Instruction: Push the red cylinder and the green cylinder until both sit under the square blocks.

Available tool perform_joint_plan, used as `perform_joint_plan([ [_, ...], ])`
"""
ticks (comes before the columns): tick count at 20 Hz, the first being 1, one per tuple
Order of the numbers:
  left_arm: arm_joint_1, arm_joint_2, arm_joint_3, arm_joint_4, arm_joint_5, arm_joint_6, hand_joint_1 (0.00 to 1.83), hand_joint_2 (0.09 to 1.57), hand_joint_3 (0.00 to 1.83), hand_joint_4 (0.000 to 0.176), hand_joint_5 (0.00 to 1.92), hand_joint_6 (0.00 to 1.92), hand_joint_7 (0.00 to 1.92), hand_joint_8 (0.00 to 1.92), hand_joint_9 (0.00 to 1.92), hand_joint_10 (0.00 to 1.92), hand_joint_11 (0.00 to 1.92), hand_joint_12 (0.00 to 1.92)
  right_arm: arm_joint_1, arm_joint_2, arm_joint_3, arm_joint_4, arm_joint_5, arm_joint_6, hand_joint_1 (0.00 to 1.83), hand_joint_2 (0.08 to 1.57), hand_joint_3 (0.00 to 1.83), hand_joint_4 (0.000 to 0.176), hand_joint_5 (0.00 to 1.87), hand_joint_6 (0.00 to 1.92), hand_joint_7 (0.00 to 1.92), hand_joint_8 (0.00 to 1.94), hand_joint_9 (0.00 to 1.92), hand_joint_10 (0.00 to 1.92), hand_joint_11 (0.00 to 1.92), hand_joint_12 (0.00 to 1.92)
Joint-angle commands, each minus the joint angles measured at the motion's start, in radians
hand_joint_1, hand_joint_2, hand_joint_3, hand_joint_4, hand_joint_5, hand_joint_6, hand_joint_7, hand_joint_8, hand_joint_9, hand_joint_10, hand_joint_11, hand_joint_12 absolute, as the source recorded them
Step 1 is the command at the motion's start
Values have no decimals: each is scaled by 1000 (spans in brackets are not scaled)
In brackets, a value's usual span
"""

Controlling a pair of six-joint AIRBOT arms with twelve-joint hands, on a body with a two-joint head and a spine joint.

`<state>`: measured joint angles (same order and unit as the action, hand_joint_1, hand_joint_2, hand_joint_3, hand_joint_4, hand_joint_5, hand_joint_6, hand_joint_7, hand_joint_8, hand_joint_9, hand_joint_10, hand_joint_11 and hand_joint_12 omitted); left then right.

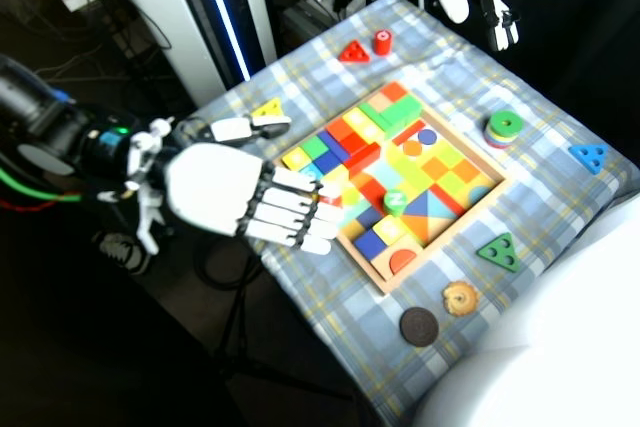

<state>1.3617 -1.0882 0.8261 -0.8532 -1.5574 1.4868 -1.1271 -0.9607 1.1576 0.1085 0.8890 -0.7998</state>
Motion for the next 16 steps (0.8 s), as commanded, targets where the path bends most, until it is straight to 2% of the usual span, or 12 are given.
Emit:
perform_joint_plan([
  [1,-2,2,7,36,-113,-11,407,1350,0,8,549,1,520,1,407,4,0,411,-10,11,-1,39,61,-17,0,898,0,105,444,0,0,0,0,0,0,0],
  [2,-2,2,7,36,-111,-11,385,1347,0,19,547,0,522,1,409,4,0,413,-18,17,-6,50,76,-19,0,901,0,95,444,0,0,0,0,0,0,0],
  [3,-2,2,7,36,-110,-11,395,1345,0,15,553,2,527,3,414,6,0,416,-23,22,-11,58,94,-19,0,883,0,96,455,5,0,0,0,0,0,0],
  [4,-2,2,7,36,-110,-11,367,1352,1,22,540,0,516,0,396,3,0,379,-23,27,-16,62,108,-19,0,884,0,106,455,4,0,0,0,0,0,0],
  [5,-2,1,7,36,-109,-11,381,1347,0,12,548,4,522,3,397,4,0,365,-23,32,-21,63,121,-19,0,896,0,92,464,7,2,1,0,0,0,0],
  [7,-2,1,7,36,-109,-11,376,1348,0,11,549,3,526,2,396,4,0,340,-23,55,-40,68,171,-19,0,909,3,94,462,4,0,0,0,0,0,0],
  [8,-2,1,7,36,-109,-11,391,1353,1,13,541,1,520,0,393,2,0,329,-23,65,-48,72,198,-19,0,910,3,103,445,0,0,0,0,0,0,0],
  [11,-2,1,7,36,-109,-11,372,1339,0,9,570,5,540,2,418,10,0,421,-20,80,-59,75,267,-19,0,951,18,83,483,14,42,14,0,0,0,0],
  [12,-2,1,7,36,-108,-11,359,1340,0,8,568,3,542,2,418,10,0,429,-11,77,-58,74,275,-19,0,933,8,106,470,7,46,13,0,0,0,0],
  [14,-2,1,8,36,-108,-12,357,1353,4,0,563,0,532,0,416,8,0,454,9,60,-53,58,281,-19,0,942,10,120,464,3,62,15,0,0,0,0],
  [15,-2,1,8,36,-108,-12,384,1346,0,10,562,0,526,1,413,6,0,448,15,51,-50,48,281,-19,0,944,10,123,472,5,56,10,0,0,0,0],
  [16,-2,1,8,36,-106,-13,357,1344,0,22,549,0,522,0,408,3,0,437,19,41,-46,41,277,-19,0,948,11,103,480,8,48,6,0,0,0,0],
])
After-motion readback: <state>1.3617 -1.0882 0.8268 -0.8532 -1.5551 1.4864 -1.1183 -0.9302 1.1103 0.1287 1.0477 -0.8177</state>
